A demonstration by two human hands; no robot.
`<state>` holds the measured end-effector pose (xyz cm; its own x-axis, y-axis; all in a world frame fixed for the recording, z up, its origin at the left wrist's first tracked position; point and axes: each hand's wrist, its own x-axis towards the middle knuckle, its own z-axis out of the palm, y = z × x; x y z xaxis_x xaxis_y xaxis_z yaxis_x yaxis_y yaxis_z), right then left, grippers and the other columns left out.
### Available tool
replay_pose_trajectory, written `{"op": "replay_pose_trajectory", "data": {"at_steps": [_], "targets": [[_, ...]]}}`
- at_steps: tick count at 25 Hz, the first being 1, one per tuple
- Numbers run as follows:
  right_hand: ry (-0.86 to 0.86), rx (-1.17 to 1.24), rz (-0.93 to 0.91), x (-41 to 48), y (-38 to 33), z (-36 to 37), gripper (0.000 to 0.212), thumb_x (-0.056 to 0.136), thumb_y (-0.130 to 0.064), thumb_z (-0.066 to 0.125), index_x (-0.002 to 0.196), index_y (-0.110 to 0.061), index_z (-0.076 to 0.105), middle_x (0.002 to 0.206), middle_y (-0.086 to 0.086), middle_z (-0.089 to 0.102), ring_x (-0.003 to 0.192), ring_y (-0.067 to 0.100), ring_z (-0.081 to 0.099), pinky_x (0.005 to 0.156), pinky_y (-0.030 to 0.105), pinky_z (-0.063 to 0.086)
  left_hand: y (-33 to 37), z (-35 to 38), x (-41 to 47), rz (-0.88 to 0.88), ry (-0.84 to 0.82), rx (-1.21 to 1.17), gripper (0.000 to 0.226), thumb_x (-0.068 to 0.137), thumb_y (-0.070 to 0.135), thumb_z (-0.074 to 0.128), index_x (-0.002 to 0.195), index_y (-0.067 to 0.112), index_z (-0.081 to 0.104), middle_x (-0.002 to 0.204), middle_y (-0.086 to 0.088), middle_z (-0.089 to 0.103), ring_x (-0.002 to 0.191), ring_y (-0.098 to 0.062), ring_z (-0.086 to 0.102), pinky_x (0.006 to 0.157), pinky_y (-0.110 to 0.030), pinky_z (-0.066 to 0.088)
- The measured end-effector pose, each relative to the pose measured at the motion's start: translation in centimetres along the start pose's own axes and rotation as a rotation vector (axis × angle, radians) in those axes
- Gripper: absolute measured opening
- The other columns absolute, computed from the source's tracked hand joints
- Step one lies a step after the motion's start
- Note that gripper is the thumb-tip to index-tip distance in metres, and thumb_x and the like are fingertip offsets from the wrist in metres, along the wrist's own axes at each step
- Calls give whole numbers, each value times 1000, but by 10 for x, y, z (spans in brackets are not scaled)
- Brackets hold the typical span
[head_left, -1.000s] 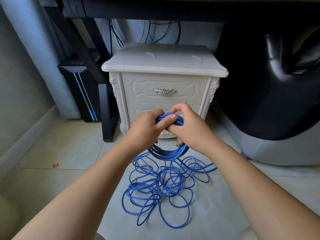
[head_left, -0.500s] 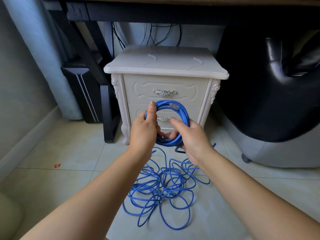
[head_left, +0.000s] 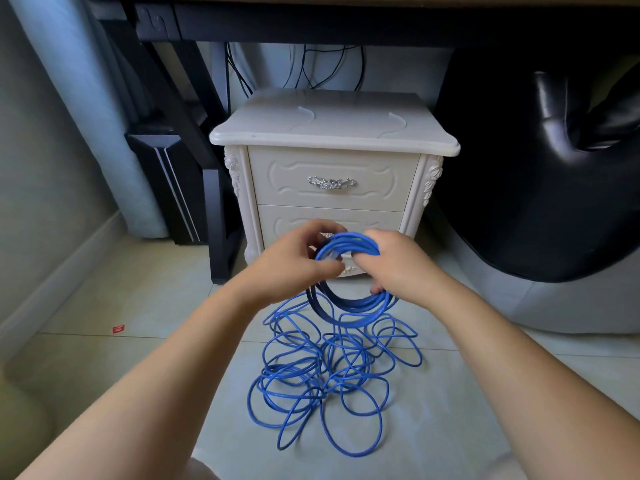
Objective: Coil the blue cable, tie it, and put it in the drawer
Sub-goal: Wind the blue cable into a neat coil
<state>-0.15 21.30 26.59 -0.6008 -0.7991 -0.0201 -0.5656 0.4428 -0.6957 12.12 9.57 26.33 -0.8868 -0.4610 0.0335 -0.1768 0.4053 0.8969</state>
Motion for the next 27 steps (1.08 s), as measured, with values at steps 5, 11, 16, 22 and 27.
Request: {"op": "replay_pose_trajectory", "data": {"at_steps": [5, 11, 16, 22, 27], "targets": [[24, -348, -148, 1, -5, 8, 19, 88, -24, 56, 74, -21, 43, 70, -4, 51, 74, 28, 57, 61, 34, 40, -3, 16, 5, 68, 64, 447, 10, 91, 12, 51, 101, 13, 56, 76, -4, 62, 71, -21, 60, 58, -24, 39], [-16, 296, 28, 0, 9, 0, 9, 86, -23, 69, 83, -18, 61, 62, -5, 65, 58, 7, 61, 52, 20, 41, -8, 10, 8, -128, 160, -40, 23, 101, 23, 48, 78, 21, 49, 58, 3, 49, 49, -11, 55, 52, -23, 38], [-55, 352, 84, -6, 11, -6, 16, 89, -22, 68, 78, -22, 56, 51, -16, 55, 42, -1, 47, 41, 8, 33, -4, 19, 8, -292, 282, -569, 22, 101, 23, 47, 80, 19, 47, 58, 3, 42, 48, -15, 52, 65, -32, 40], [8, 714, 256, -9, 7, 18, 7, 90, -17, 63, 85, -21, 60, 68, 0, 69, 62, 16, 69, 72, 39, 59, 0, 32, 5, -363, 317, -974, 23, 103, 20, 46, 83, 11, 46, 51, 0, 40, 52, -18, 50, 78, -42, 50], [86, 807, 254, -4, 8, 13, 13, 89, -1, 52, 85, -13, 57, 59, 8, 61, 52, 23, 61, 60, 41, 60, -6, 27, 1, -397, 153, -753, 29, 96, 24, 59, 70, 11, 57, 66, -5, 62, 82, -25, 63, 96, -43, 50]]}}
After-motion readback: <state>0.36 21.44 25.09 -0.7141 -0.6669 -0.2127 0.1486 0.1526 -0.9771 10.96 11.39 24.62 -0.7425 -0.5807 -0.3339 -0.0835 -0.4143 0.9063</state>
